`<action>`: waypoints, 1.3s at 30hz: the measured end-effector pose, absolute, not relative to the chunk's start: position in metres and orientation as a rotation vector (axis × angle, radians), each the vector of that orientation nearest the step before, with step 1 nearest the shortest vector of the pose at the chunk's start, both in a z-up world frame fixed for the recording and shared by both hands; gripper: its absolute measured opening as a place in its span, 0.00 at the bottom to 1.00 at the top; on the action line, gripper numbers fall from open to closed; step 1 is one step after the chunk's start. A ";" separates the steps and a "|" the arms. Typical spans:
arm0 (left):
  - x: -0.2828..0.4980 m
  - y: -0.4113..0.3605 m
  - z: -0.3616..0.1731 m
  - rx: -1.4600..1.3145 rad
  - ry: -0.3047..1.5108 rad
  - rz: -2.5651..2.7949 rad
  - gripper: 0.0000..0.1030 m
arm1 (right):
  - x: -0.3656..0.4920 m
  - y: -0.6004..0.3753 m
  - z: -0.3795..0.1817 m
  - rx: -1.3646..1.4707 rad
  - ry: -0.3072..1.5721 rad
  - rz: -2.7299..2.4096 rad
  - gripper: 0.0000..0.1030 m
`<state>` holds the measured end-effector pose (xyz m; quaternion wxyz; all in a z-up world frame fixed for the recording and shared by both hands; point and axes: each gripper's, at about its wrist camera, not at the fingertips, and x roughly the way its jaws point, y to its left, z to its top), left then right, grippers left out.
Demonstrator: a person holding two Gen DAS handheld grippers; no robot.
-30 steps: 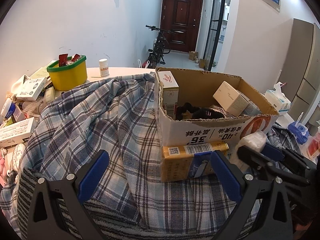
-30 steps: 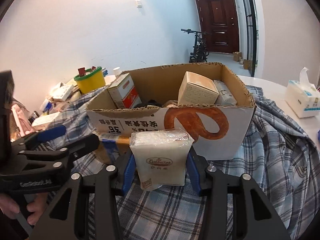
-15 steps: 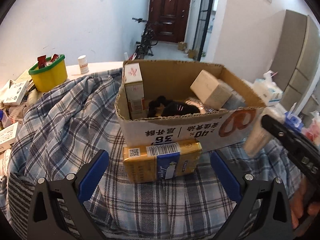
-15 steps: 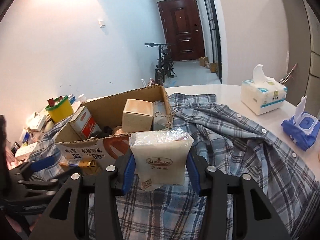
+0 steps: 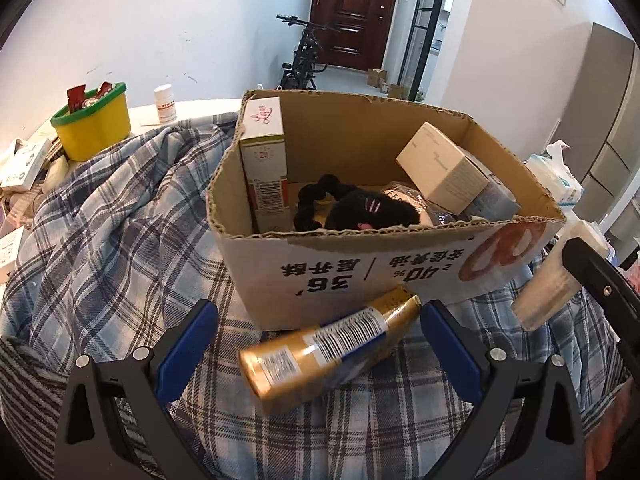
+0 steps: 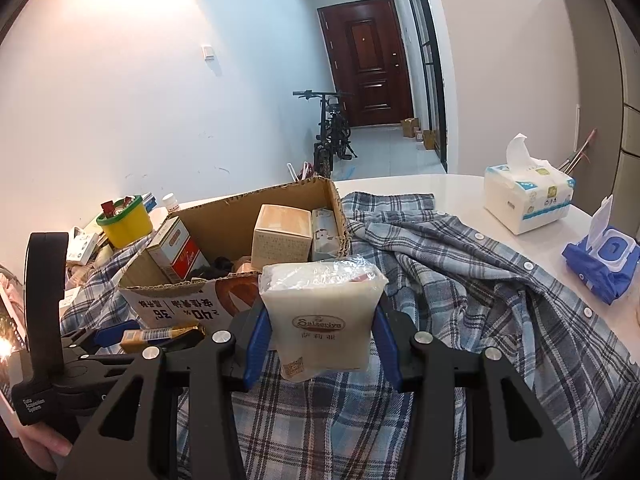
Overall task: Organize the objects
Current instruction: 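Lower the left gripper toward the yellow box while the right holds the white packet, then close the left gripper on the yellow-gold box and lift it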
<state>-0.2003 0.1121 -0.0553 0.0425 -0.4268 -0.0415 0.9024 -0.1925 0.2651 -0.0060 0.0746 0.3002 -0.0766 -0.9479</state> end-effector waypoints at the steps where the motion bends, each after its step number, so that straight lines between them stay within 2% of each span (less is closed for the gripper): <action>1: -0.200 0.114 -0.055 -1.299 -0.117 2.762 1.00 | -0.193 0.264 -0.006 0.903 -0.226 -2.842 0.44; 6: -0.200 0.115 -0.058 -1.312 -0.107 2.697 1.00 | -0.193 0.261 -0.008 0.912 -0.206 -2.837 0.44; 8: -0.201 0.112 -0.060 -1.329 -0.132 2.650 0.96 | -0.193 0.260 -0.008 0.913 -0.202 -2.838 0.44; 9: -0.200 0.111 -0.060 -1.337 -0.144 2.627 0.90 | -0.193 0.260 -0.008 0.914 -0.202 -2.838 0.44; 14: -0.192 0.105 -0.057 -1.318 -0.139 2.594 0.88 | -0.194 0.262 -0.008 0.914 -0.209 -2.840 0.44; 15: -0.192 0.104 -0.058 -1.322 -0.137 2.581 0.80 | -0.195 0.262 -0.008 0.915 -0.210 -2.839 0.44; 16: -0.192 0.104 -0.059 -1.338 -0.133 2.560 0.63 | -0.194 0.262 -0.008 0.916 -0.210 -2.837 0.44; 18: -0.192 0.105 -0.065 -1.382 -0.128 2.515 0.50 | -0.194 0.261 -0.009 0.916 -0.207 -2.835 0.44; 23: -0.185 0.108 -0.062 -1.341 -0.109 2.495 0.42 | -0.194 0.259 -0.009 0.918 -0.195 -2.834 0.44; 28: -0.178 0.118 -0.064 -1.325 -0.057 2.440 0.28 | -0.194 0.257 -0.010 0.925 -0.188 -2.825 0.44; 31: -0.176 0.122 -0.063 -1.308 -0.041 2.431 0.23 | -0.194 0.256 -0.010 0.929 -0.187 -2.818 0.44; 39: -0.158 0.109 -0.041 -1.066 -0.111 2.493 0.20 | -0.192 0.254 -0.009 0.921 -0.178 -2.822 0.44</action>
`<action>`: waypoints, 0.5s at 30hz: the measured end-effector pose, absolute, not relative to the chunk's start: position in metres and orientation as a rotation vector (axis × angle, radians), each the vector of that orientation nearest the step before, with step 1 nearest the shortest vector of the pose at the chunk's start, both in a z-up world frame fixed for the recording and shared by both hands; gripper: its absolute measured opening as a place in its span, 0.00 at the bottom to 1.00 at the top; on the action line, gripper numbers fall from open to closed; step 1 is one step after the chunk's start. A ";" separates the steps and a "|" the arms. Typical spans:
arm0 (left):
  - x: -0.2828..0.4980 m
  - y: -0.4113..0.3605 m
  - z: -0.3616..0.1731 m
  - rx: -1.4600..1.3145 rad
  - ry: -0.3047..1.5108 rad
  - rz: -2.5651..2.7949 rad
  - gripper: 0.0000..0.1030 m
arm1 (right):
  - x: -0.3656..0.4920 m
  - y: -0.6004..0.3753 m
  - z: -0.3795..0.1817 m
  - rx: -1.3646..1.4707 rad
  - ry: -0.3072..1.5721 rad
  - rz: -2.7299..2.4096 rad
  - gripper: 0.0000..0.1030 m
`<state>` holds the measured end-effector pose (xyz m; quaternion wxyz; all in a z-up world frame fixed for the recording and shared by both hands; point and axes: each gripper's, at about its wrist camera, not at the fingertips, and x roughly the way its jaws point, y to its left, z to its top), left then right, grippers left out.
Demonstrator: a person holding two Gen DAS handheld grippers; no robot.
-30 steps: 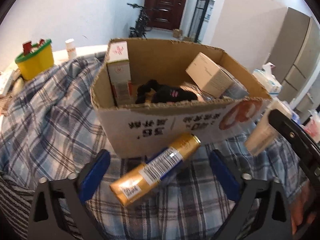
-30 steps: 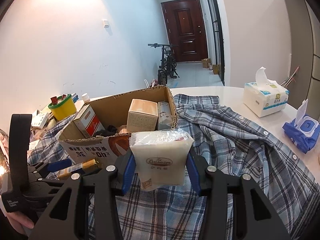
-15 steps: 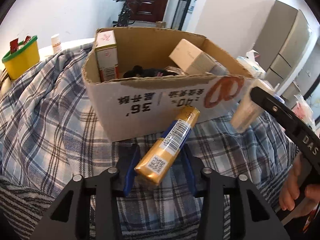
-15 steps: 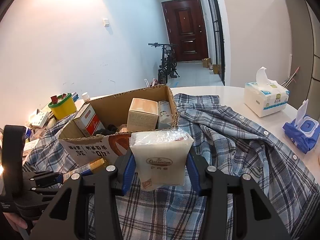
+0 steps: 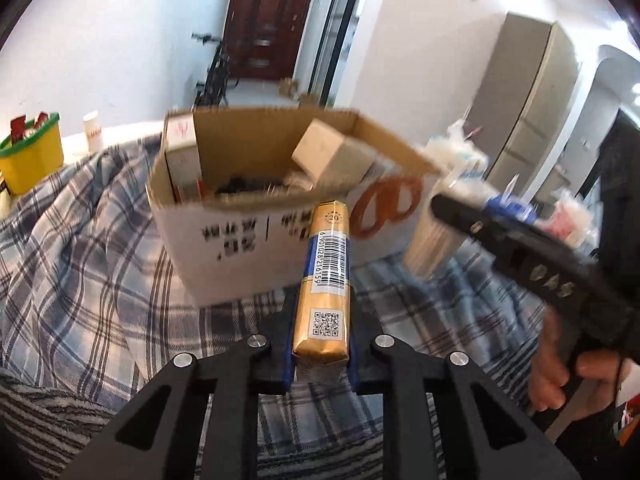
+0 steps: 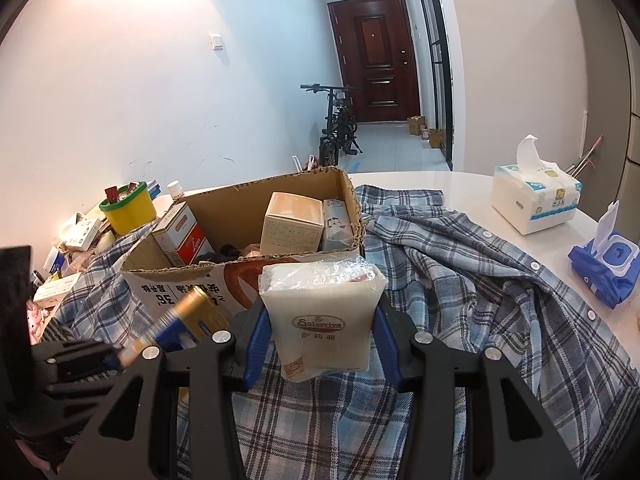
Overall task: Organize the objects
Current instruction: 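Close the left gripper on the yellow-gold box and lift it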
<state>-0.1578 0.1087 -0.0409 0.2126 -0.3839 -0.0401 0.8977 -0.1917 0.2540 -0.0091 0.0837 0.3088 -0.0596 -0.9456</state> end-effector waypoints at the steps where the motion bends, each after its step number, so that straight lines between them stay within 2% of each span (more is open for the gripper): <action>1: -0.155 0.108 -0.038 -1.035 -0.110 2.503 0.20 | -0.191 0.254 -0.009 0.918 -0.177 -2.821 0.44; 6: -0.139 0.107 -0.022 -0.854 -0.066 2.626 0.20 | -0.184 0.250 -0.002 0.867 -0.177 -2.820 0.44; 15: -0.125 0.094 -0.006 -0.649 -0.102 2.767 0.20 | -0.171 0.239 0.008 0.754 -0.142 -2.812 0.44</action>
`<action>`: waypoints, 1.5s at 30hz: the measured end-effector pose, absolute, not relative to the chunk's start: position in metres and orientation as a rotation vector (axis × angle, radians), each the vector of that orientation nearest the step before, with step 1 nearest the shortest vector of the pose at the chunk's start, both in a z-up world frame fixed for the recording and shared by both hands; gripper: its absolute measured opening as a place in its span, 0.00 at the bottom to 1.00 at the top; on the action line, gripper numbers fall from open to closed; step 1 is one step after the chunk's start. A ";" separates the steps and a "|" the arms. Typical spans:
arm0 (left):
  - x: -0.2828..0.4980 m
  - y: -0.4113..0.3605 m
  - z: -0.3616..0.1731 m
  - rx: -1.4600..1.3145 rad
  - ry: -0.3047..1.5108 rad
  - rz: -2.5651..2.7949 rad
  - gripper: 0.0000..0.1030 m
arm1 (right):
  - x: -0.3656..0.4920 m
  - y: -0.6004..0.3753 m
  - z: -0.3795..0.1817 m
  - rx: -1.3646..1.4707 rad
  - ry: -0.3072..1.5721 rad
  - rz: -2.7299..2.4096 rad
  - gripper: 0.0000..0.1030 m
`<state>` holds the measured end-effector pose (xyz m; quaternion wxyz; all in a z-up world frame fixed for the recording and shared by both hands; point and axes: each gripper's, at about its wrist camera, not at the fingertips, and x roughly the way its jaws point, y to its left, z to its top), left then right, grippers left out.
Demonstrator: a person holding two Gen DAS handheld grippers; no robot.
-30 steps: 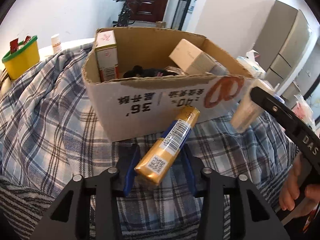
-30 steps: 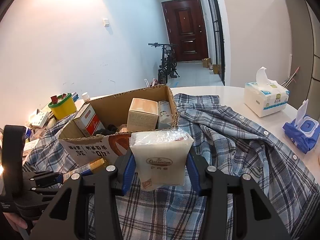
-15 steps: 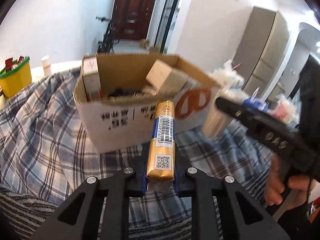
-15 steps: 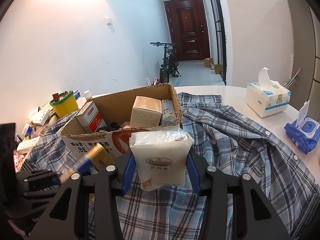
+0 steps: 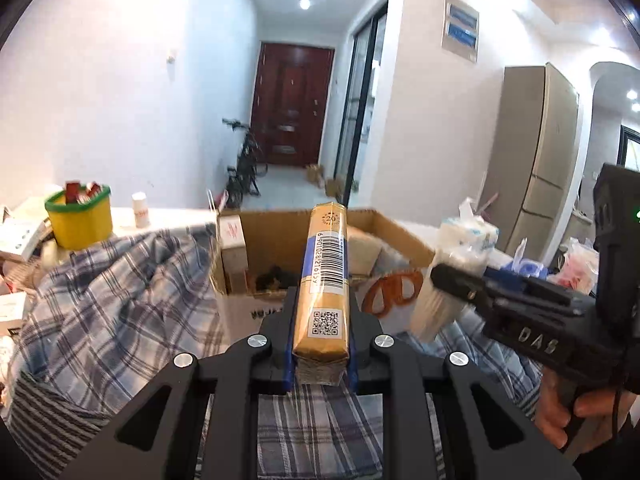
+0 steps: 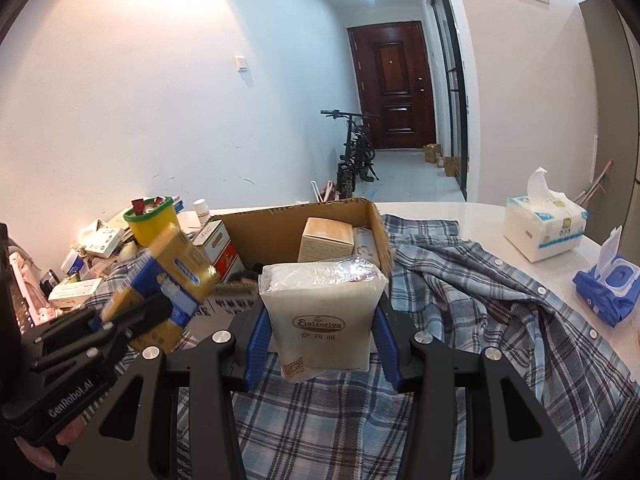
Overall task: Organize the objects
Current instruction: 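Close the left gripper on the yellow-gold box and lift it, then raise both held items and carry them over the cardboard box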
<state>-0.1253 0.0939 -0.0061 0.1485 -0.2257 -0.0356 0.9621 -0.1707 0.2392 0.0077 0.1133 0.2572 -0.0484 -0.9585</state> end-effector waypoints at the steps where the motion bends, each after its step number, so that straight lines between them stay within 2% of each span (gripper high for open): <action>1: -0.123 0.094 -0.004 -0.627 -0.098 2.777 0.20 | -0.170 0.238 0.007 0.754 -0.135 -2.812 0.44; 16: -0.118 0.090 0.001 -0.589 -0.118 2.843 0.20 | -0.169 0.239 0.009 0.742 -0.139 -2.828 0.44; 22: -0.105 0.082 0.030 -0.485 -0.113 2.870 0.20 | -0.166 0.246 0.024 0.708 -0.181 -2.857 0.44; 26: -0.102 0.082 0.059 -0.490 -0.058 2.881 0.20 | -0.164 0.251 0.049 0.681 -0.258 -2.821 0.44; 29: -0.103 0.077 0.082 -0.502 -0.084 2.853 0.20 | -0.164 0.251 0.073 0.647 -0.283 -2.808 0.44; 33: -0.097 0.075 0.120 -0.386 -0.072 2.916 0.20 | -0.154 0.242 0.120 0.490 -0.230 -2.845 0.44; 40: -0.075 0.067 0.187 -0.071 -0.128 3.007 0.20 | -0.142 0.233 0.196 0.257 -0.283 -2.862 0.44; 45: -0.073 0.062 0.209 -0.031 -0.150 2.985 0.20 | -0.126 0.227 0.224 0.134 -0.300 -2.862 0.44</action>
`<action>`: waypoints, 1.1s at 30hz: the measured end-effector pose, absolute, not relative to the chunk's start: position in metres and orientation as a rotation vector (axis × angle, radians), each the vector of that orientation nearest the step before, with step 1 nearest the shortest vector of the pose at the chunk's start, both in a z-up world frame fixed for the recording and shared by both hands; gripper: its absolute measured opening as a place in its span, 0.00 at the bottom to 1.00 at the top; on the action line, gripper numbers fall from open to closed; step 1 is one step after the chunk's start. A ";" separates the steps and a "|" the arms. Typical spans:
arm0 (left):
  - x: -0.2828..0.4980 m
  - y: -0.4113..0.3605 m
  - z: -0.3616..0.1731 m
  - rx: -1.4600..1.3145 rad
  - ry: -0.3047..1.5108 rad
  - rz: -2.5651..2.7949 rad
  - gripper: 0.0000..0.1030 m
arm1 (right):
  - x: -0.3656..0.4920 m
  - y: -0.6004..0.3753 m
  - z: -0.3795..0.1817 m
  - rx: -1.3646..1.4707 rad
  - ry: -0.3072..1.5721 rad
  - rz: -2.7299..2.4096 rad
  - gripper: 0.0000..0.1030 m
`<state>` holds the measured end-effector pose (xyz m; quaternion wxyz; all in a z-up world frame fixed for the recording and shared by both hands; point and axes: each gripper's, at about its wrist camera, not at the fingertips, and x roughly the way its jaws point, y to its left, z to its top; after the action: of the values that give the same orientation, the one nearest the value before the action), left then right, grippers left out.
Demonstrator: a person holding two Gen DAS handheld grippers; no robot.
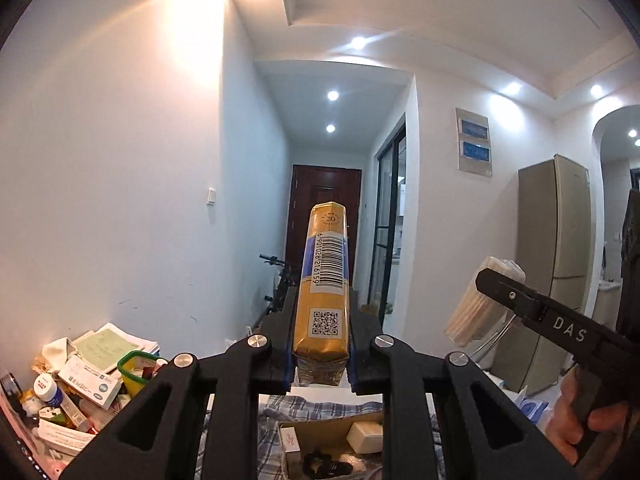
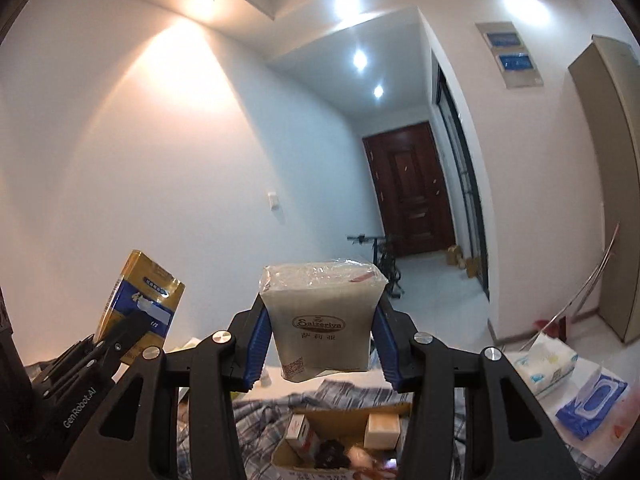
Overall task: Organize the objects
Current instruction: 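Raise both held items and carry them over the cardboard box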
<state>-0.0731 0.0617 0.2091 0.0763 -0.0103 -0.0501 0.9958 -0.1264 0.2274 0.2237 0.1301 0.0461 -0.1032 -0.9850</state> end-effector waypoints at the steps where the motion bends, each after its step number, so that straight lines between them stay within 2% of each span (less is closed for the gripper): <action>1: -0.074 0.060 0.210 -0.032 -0.158 2.984 0.20 | -0.125 0.226 0.225 0.110 -0.294 -2.884 0.44; 9: -0.095 0.058 0.191 -0.153 -0.117 2.928 0.20 | -0.145 0.232 0.198 0.170 -0.298 -2.870 0.44; 20: -0.140 0.080 0.170 -0.337 -0.091 2.886 0.20 | -0.165 0.242 0.189 0.222 -0.284 -2.891 0.44; 25: -0.180 0.093 0.141 -0.513 -0.051 2.895 0.20 | -0.177 0.250 0.186 0.264 -0.288 -2.929 0.44; 30: -0.226 0.088 0.099 -0.777 -0.190 2.836 0.20 | -0.192 0.252 0.177 0.342 -0.296 -2.928 0.44; 33: -0.243 0.096 0.073 -0.855 -0.129 2.839 0.20 | -0.199 0.249 0.168 0.396 -0.293 -2.918 0.44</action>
<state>-0.2432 0.0965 0.0730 0.0867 -0.2870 -0.0434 0.9530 -0.1994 0.2493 0.1676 0.0910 0.1332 -0.0987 -0.9820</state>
